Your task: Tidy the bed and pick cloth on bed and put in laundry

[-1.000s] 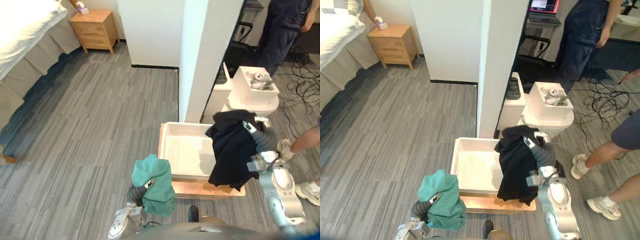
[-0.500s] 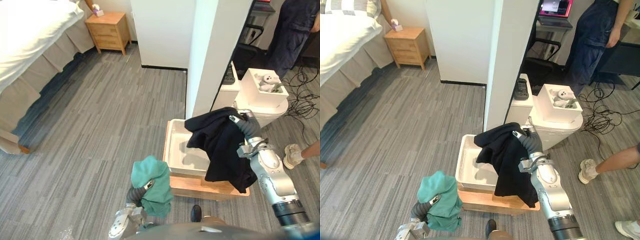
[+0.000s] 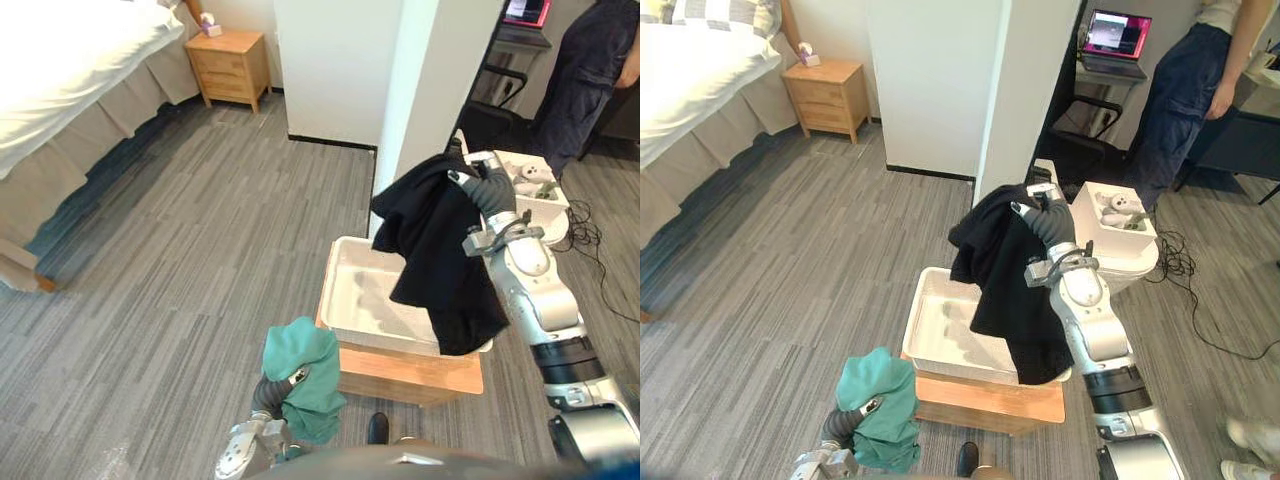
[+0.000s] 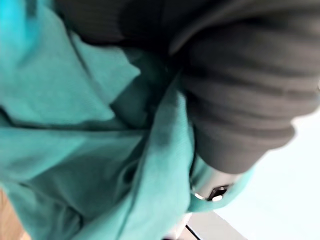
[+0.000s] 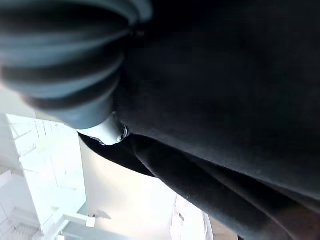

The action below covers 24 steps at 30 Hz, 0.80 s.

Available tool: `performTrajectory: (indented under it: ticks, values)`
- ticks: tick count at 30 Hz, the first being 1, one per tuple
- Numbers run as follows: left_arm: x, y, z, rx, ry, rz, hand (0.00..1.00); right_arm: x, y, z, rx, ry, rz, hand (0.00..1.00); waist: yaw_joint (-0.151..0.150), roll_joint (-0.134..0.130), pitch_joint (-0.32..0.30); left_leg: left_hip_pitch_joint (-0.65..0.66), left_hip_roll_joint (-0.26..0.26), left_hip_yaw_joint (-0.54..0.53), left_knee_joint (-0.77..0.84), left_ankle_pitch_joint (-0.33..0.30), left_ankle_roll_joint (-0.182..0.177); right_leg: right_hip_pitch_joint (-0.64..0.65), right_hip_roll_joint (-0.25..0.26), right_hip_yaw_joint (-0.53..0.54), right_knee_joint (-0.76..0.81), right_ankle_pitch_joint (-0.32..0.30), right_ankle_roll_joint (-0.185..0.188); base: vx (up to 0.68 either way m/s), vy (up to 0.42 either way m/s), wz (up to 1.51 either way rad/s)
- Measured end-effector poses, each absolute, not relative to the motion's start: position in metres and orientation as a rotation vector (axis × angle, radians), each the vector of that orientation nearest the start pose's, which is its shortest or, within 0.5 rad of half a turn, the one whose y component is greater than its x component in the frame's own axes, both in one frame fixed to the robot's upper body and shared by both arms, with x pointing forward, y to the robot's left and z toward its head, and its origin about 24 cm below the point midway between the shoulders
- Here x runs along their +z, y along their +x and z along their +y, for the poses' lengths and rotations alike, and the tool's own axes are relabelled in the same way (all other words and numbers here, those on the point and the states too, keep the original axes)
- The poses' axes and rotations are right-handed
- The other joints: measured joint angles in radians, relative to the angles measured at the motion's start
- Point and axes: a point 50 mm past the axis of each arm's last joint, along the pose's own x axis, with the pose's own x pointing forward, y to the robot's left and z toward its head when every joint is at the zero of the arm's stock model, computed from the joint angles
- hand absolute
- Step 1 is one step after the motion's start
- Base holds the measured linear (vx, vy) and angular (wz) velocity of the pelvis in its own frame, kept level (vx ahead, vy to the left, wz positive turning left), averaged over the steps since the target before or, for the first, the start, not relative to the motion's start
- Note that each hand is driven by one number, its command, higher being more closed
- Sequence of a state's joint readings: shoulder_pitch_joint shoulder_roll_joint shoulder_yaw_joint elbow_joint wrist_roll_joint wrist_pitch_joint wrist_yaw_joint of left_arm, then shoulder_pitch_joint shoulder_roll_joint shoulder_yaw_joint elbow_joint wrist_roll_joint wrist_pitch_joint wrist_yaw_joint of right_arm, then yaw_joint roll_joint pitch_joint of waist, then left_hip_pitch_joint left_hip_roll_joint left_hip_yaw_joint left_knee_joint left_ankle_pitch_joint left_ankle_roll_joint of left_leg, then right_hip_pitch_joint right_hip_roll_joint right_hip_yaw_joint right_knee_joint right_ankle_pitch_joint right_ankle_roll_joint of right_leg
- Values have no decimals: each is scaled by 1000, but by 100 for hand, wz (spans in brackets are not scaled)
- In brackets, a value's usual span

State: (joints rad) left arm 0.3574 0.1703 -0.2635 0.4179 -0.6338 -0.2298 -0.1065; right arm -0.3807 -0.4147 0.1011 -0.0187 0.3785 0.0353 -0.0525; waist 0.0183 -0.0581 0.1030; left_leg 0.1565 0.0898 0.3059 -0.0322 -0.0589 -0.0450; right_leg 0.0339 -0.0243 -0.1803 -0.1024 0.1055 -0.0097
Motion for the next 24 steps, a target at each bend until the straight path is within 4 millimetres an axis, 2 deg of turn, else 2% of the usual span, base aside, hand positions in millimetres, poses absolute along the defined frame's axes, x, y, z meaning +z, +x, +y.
performTrajectory:
  ticks: [7,10,14,16,18,20,22,24]
  values:
    - [-97,123,161,32,-442,558,100,166,327,-169,153,-53,-300,100,14,-14,-2,-3,0,-17,-2,5,1,6,-3,-25,0,0,0,10,7,9]
    - [-97,123,161,23,-418,556,100,160,328,-168,156,-29,-265,100,30,-14,-2,-5,-1,-24,-2,9,2,6,-4,-29,0,0,0,16,11,6]
    - [-97,124,162,18,-408,555,100,131,334,-159,150,4,-143,100,29,-16,-1,-16,-4,-43,0,12,4,5,-9,-41,0,0,0,1,11,13]
    - [-96,125,163,19,-398,552,100,109,334,-150,144,21,-61,100,29,-16,1,-16,-6,-49,-6,15,3,5,-10,-53,0,-1,2,-3,5,9]
    - [-93,130,166,16,-374,534,100,75,328,-138,117,62,59,100,31,-21,9,-22,-9,-59,-26,28,-2,-5,-12,-64,0,-5,6,-15,-2,12]
    - [-87,141,171,15,-358,498,100,57,326,-132,81,87,126,100,31,-28,27,-49,-11,-74,-38,42,-5,-29,-16,-79,0,-7,10,-31,-10,21]
    - [-78,159,177,4,-332,442,100,51,326,-135,46,82,141,100,53,-43,55,-93,-11,-79,-36,50,-2,-71,-16,-81,0,2,5,-47,-23,14]
    - [-64,182,188,13,-305,367,100,58,333,-137,19,88,96,100,58,-61,95,-152,-9,-94,-33,67,-3,-121,-16,-87,0,10,5,-41,-38,16]
